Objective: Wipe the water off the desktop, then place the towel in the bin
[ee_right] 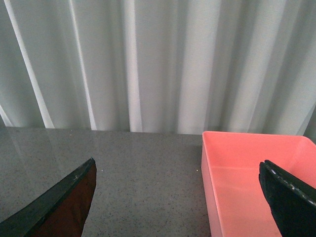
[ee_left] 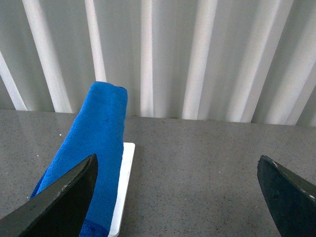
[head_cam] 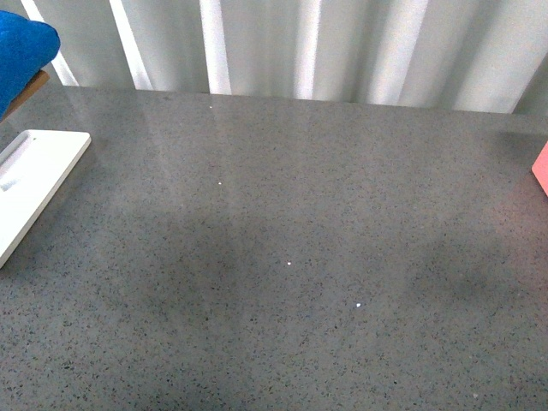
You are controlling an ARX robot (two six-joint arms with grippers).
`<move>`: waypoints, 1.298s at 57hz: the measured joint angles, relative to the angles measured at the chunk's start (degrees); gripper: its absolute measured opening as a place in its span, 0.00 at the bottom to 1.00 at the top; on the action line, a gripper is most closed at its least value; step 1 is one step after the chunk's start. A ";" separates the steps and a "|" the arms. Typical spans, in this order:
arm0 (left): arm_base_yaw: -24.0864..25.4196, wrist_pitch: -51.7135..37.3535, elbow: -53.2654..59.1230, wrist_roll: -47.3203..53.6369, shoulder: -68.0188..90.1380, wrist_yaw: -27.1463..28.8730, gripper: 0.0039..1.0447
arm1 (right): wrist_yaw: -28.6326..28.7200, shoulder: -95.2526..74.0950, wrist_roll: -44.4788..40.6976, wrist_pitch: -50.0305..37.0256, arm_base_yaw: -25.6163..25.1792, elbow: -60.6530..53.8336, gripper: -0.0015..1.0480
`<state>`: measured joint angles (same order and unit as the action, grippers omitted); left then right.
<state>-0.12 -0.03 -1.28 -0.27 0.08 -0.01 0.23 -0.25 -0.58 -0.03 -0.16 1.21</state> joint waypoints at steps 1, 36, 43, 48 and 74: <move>0.00 0.00 0.00 0.00 0.00 0.00 0.94 | 0.00 0.00 0.00 0.00 0.00 0.00 0.93; 0.00 0.00 0.00 0.00 0.00 0.00 0.94 | 0.00 0.00 0.00 0.00 0.00 0.00 0.93; 0.00 0.00 0.00 0.00 0.00 0.00 0.94 | 0.00 0.00 0.00 0.00 0.00 0.00 0.93; 0.00 0.00 0.00 0.00 0.00 0.00 0.94 | 0.00 0.00 0.00 0.00 0.00 0.00 0.93; 0.00 0.00 0.00 0.00 0.00 0.00 0.94 | 0.00 0.00 0.00 0.00 0.00 0.00 0.93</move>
<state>-0.12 -0.03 -1.28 -0.27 0.08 -0.01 0.23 -0.25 -0.58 -0.03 -0.16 1.21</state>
